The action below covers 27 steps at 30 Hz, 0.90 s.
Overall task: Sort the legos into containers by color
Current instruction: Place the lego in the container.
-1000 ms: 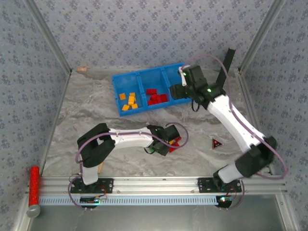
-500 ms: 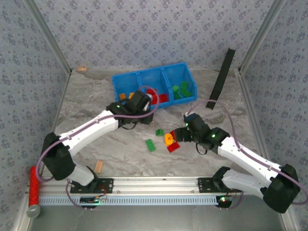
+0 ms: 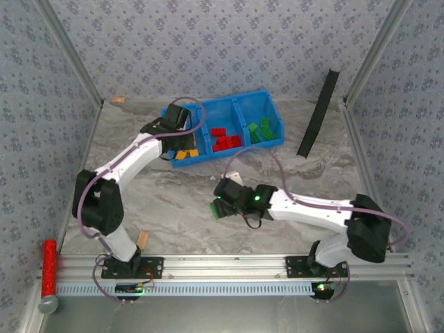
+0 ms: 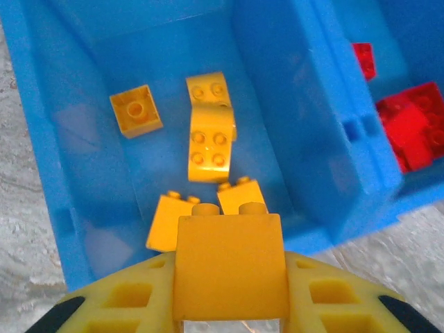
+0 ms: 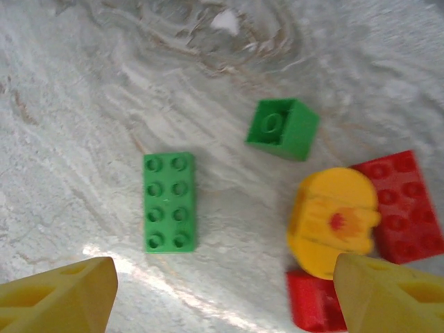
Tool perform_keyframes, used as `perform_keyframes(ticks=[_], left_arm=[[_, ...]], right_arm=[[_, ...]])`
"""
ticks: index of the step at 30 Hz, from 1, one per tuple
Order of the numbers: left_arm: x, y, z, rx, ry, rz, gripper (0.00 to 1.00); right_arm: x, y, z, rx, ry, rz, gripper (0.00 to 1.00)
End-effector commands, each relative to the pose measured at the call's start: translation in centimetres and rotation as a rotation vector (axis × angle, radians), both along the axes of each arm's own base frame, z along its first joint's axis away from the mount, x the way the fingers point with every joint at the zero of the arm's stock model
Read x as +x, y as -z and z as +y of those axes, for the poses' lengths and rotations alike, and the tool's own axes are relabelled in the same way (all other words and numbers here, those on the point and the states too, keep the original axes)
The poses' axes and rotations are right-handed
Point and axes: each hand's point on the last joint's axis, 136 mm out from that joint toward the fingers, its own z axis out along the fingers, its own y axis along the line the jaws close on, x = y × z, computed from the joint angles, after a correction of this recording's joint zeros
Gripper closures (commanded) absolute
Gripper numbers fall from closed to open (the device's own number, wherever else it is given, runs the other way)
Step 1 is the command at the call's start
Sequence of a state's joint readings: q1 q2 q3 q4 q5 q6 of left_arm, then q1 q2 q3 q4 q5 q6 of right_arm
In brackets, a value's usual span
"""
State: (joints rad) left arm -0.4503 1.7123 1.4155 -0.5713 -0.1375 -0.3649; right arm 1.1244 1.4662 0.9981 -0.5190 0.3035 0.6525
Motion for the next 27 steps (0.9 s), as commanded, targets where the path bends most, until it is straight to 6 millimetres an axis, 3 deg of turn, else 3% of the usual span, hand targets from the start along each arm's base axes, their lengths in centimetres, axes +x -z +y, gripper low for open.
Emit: perform_keyframes(ticks=[1, 7, 11, 16, 27], left_arm=[[2.1, -0.5, -0.3, 0.003, 0.024, -0.017, 0.75], [4.3, 1.1, 0.5, 0.065, 0.013, 0.013, 0.75], [5.0, 2.8, 0.5, 0.058, 0.012, 0.055, 0.75], [5.1, 3.9, 0.3, 0.058, 0.019, 0.076, 0.74], [5.0, 5.0, 0.4, 0.071, 0.01, 0.113, 0.62]], right_arm=[[-0.3, 0.6, 1.9, -0.013, 0.012, 0.024, 0.17], [-1.7, 4.4, 5.0, -0.08, -0.033, 0.111, 0.17], [-1.8, 5.7, 5.7, -0.128, -0.035, 0.132, 0.17], [-1.6, 6.8, 4.6, -0.196, -0.032, 0.144, 0.19], [-0.9, 9.7, 3.4, -0.298, -0.115, 0.188, 0.5]])
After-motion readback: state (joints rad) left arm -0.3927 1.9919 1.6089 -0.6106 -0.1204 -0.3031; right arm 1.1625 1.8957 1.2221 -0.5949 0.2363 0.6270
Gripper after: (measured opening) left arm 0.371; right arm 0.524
